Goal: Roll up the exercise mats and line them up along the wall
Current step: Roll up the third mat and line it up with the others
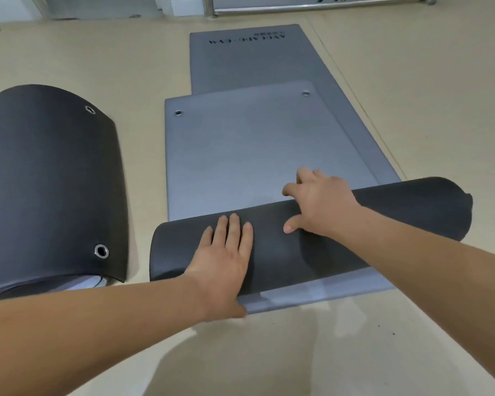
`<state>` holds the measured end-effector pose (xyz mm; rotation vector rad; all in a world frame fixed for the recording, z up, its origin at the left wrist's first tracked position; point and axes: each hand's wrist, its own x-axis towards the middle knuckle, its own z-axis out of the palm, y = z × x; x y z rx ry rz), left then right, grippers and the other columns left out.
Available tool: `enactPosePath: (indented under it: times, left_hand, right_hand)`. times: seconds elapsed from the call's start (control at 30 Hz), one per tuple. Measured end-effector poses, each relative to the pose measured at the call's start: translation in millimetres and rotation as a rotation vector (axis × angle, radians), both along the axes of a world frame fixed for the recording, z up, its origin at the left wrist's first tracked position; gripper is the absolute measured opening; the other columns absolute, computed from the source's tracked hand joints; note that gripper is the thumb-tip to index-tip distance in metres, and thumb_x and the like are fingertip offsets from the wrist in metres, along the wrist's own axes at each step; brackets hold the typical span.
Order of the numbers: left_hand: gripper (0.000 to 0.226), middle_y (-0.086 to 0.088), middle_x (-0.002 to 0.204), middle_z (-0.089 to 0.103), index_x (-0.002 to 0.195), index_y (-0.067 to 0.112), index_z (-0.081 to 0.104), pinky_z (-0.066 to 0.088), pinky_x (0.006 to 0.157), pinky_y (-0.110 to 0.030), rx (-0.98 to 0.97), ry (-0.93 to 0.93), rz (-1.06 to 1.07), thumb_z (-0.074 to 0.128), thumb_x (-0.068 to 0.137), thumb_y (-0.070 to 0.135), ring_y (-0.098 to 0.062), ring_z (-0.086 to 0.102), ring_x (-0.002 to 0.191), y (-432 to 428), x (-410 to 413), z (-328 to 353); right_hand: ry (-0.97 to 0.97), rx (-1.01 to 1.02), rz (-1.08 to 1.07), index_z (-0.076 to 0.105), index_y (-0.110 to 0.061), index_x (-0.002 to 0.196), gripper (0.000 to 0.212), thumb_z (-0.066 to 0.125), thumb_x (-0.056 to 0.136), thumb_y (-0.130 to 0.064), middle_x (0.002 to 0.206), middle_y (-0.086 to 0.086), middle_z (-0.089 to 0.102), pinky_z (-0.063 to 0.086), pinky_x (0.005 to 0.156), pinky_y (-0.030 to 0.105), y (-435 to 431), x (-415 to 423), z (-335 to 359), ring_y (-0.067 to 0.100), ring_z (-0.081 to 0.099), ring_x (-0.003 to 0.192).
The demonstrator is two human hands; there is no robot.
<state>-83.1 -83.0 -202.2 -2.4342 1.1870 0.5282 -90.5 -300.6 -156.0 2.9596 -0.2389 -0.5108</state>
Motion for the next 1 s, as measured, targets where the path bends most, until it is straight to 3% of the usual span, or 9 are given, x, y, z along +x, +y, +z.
enactPosePath:
  times: [0.13, 0.27, 0.4, 0.5, 0.7, 0.8, 0.87, 0.93, 1.0]
  left_hand:
    - [0.149, -0.025, 0.169, 0.000, 0.161, 0.003, -0.016, 0.016, 0.126, -0.059, -0.087, -0.022, 0.079, 0.068, 0.068, 0.084, -0.047, 0.004, 0.158, -17.1, 30.2, -19.3]
    - [0.133, -0.005, 0.132, 0.048, 0.149, 0.016, 0.024, 0.051, 0.099, -0.046, -0.158, 0.023, 0.049, 0.072, 0.045, 0.083, -0.027, 0.052, 0.118, -25.1, 64.3, -4.1]
    - [0.102, 0.009, 0.103, 0.055, 0.127, 0.029, 0.042, 0.059, 0.078, -0.040, -0.144, 0.144, 0.103, 0.075, 0.045, 0.080, -0.018, 0.061, 0.088, -35.5, 86.6, 25.3]
    - [0.087, 0.012, 0.093, 0.059, 0.114, 0.029, 0.047, 0.059, 0.073, -0.037, -0.155, 0.202, 0.123, 0.077, 0.047, 0.076, -0.014, 0.061, 0.079, -39.3, 69.2, 28.2]
    - [0.091, 0.019, 0.112, 0.064, 0.126, 0.037, 0.054, 0.057, 0.092, -0.037, -0.201, 0.527, 0.295, 0.084, 0.052, 0.079, -0.010, 0.065, 0.101, -29.3, 44.2, 31.5]
    - [0.093, 0.012, 0.132, 0.054, 0.144, 0.034, 0.043, 0.053, 0.095, -0.039, -0.275, 0.251, 0.145, 0.066, 0.070, 0.086, -0.016, 0.057, 0.115, -16.3, 31.5, 35.6]
    - [0.074, 0.005, 0.142, 0.047, 0.147, 0.031, 0.038, 0.050, 0.096, -0.041, -0.280, 0.054, -0.039, 0.055, 0.089, 0.073, -0.022, 0.051, 0.119, -7.8, 17.4, 39.3]
    - [0.067, -0.005, 0.152, 0.037, 0.151, 0.026, 0.032, 0.047, 0.101, -0.044, -0.208, 0.002, -0.107, 0.052, 0.097, 0.060, -0.029, 0.044, 0.128, 0.9, -0.2, 37.0]
    - [0.090, -0.014, 0.169, 0.007, 0.163, 0.017, 0.008, 0.035, 0.117, -0.054, -0.096, 0.034, -0.070, 0.051, 0.098, 0.061, -0.042, 0.020, 0.152, 8.9, -13.2, 29.1]
  right_hand:
    - [-0.106, 0.038, 0.046, 0.056, -0.027, 0.132, 0.048, 0.046, 0.100, -0.061, 0.122, 0.002, 0.053, 0.047, 0.082, 0.037, 7.4, -23.9, -6.9, 0.025, 0.054, 0.112]
    - [-0.017, 0.070, 0.089, 0.030, -0.035, 0.157, 0.090, 0.057, 0.083, -0.079, 0.166, 0.009, 0.025, 0.029, 0.121, 0.049, 2.0, -44.8, -13.0, 0.030, 0.023, 0.153]
    - [-0.042, 0.068, 0.046, -0.001, -0.036, 0.164, 0.119, 0.069, 0.077, -0.076, 0.171, 0.012, 0.007, 0.013, 0.127, 0.054, -4.9, -50.5, -22.8, 0.034, 0.005, 0.158]
    - [0.000, 0.059, 0.092, 0.004, -0.034, 0.163, 0.127, 0.077, 0.068, -0.076, 0.166, 0.010, 0.018, 0.020, 0.125, 0.054, -9.4, -49.8, -13.9, 0.034, 0.015, 0.155]
    - [0.227, 0.080, 0.163, 0.018, -0.048, 0.154, 0.124, 0.088, 0.054, -0.071, 0.141, -0.005, 0.037, 0.045, 0.102, 0.043, -22.0, -37.8, 12.0, 0.023, 0.042, 0.133]
    - [0.252, 0.097, 0.155, 0.020, -0.052, 0.156, 0.119, 0.087, 0.060, -0.070, 0.142, -0.008, 0.042, 0.048, 0.097, 0.043, -20.8, -25.4, 8.4, 0.021, 0.047, 0.130]
    - [0.243, 0.145, 0.114, 0.023, -0.054, 0.156, 0.113, 0.086, 0.063, -0.069, 0.147, -0.014, 0.046, 0.049, 0.098, 0.045, -23.9, -13.8, 8.0, 0.020, 0.050, 0.133]
    - [0.189, 0.161, 0.085, 0.029, -0.054, 0.155, 0.105, 0.083, 0.067, -0.071, 0.150, -0.016, 0.048, 0.047, 0.103, 0.047, -25.8, -4.9, 8.6, 0.020, 0.048, 0.137]
    - [0.088, 0.129, 0.044, 0.038, -0.050, 0.152, 0.091, 0.077, 0.074, -0.073, 0.148, -0.011, 0.049, 0.046, 0.103, 0.046, -26.6, 0.9, 10.4, 0.021, 0.047, 0.136]
